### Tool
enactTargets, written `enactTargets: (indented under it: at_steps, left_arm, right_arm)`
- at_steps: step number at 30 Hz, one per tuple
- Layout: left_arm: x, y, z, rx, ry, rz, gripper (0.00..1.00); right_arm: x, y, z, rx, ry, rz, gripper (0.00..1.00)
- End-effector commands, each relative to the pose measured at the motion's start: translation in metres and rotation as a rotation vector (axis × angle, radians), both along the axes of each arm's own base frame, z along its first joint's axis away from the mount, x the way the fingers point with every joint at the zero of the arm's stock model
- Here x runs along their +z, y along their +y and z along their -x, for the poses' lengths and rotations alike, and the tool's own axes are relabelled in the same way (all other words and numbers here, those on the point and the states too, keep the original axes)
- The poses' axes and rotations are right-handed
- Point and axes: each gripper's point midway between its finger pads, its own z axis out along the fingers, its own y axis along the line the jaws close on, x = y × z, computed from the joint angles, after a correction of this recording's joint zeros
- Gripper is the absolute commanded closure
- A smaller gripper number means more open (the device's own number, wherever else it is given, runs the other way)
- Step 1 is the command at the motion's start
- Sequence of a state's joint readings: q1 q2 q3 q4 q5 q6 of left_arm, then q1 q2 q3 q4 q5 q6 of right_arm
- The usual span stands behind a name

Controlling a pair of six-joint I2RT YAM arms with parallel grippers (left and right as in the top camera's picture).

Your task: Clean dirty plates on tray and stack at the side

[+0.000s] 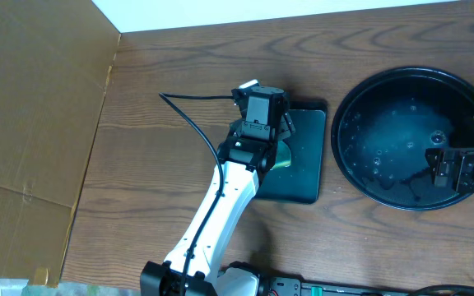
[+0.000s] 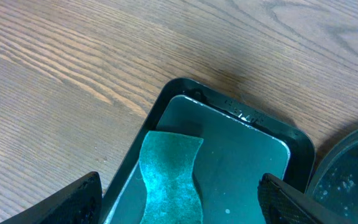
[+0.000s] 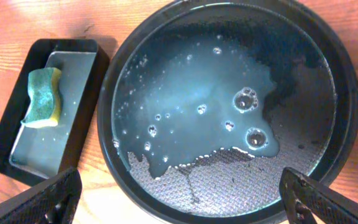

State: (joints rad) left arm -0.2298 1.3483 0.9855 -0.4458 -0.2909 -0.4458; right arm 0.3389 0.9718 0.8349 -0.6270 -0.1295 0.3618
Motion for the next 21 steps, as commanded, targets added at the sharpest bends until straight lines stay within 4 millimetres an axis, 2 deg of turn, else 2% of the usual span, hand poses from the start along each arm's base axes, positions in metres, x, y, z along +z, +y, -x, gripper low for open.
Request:
enactTargets:
  at_steps: [1, 7, 14, 21]
  left_arm:
    - [0.000, 0.003, 0.001, 0.011, 0.001, -0.010, 0.19]
    - [0.000, 0.003, 0.001, 0.011, 0.001, -0.010, 0.19]
    - [0.000, 0.003, 0.001, 0.011, 0.002, -0.010, 0.19]
    - [0.000, 0.003, 0.001, 0.012, 0.001, -0.010, 0.19]
  right_arm:
    - [-0.003, -0.007, 0.006, -0.003, -0.039, 0.034, 0.01]
    - [-0.016, -0.029, 0.009, -0.073, -0.174, -0.020, 0.01]
    - [-0.022, -0.057, 0.009, -0.166, -0.460, -0.098, 0.01]
    - [-0.034, -0.061, 0.021, -0.142, -0.674, -0.078, 0.01]
